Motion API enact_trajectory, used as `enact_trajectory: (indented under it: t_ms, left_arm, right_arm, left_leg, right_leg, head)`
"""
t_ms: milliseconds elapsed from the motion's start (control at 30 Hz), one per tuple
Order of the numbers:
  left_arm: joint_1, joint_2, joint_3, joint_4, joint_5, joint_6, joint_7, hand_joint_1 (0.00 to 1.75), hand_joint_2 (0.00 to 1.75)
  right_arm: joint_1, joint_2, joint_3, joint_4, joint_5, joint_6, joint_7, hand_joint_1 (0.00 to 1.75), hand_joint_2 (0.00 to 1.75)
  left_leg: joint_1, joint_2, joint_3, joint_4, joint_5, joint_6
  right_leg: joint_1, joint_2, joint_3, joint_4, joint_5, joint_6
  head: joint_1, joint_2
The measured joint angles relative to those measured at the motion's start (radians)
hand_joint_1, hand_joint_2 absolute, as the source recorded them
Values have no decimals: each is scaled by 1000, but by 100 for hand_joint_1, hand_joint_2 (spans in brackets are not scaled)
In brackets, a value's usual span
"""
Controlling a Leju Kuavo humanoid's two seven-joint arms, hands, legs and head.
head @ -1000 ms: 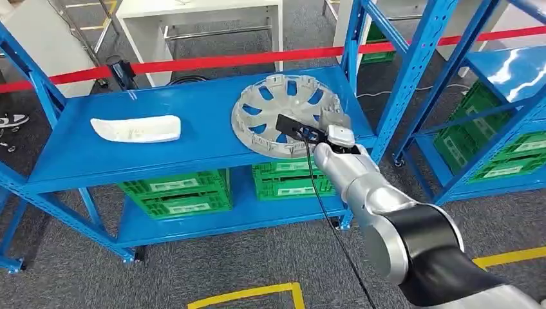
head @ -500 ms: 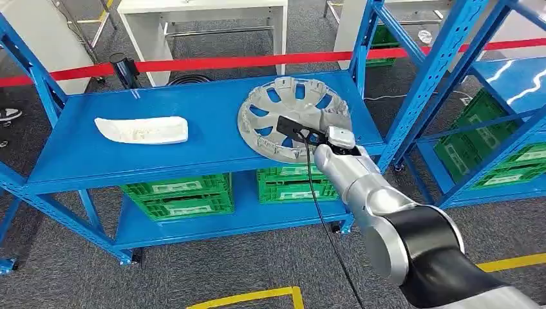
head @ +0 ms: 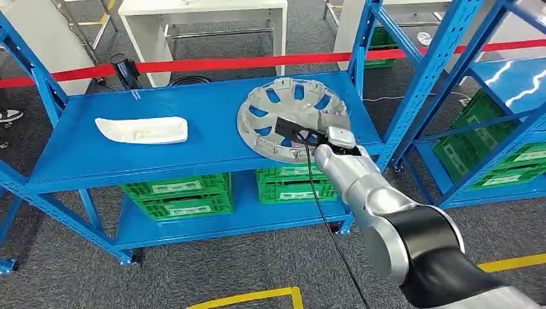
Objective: Take the parts from the cabinet and place them on the table.
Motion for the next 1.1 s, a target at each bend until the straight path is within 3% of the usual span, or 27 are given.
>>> enact_trajectory:
  t_ms: [400, 767, 1100]
  left_arm:
    - [-1, 0, 0, 0, -2, -6, -5, 0, 0]
    - [-1, 1, 16, 0, 2, -5, -10, 0, 0]
    - [-14, 3, 24, -2, -3, -14, -19, 0, 0]
  right_arm:
    - [34, 16, 0, 1, -29, 58, -193, 0, 175]
    - [48, 29, 0, 1, -54, 91, -246, 0, 175]
    - [48, 29, -2, 1, -108, 178, -296, 0, 175]
  left_leg:
    - [1, 0, 0, 0, 0, 0]
    - [1, 0, 0, 0, 0, 0]
    - [1, 0, 1, 0, 0, 0]
  right_leg:
    - [0, 0, 0, 0, 0, 0]
    - [0, 0, 0, 0, 0, 0]
    - [0, 0, 0, 0, 0, 0]
  head:
    - [0, 0]
    - [0, 0]
    - [0, 0]
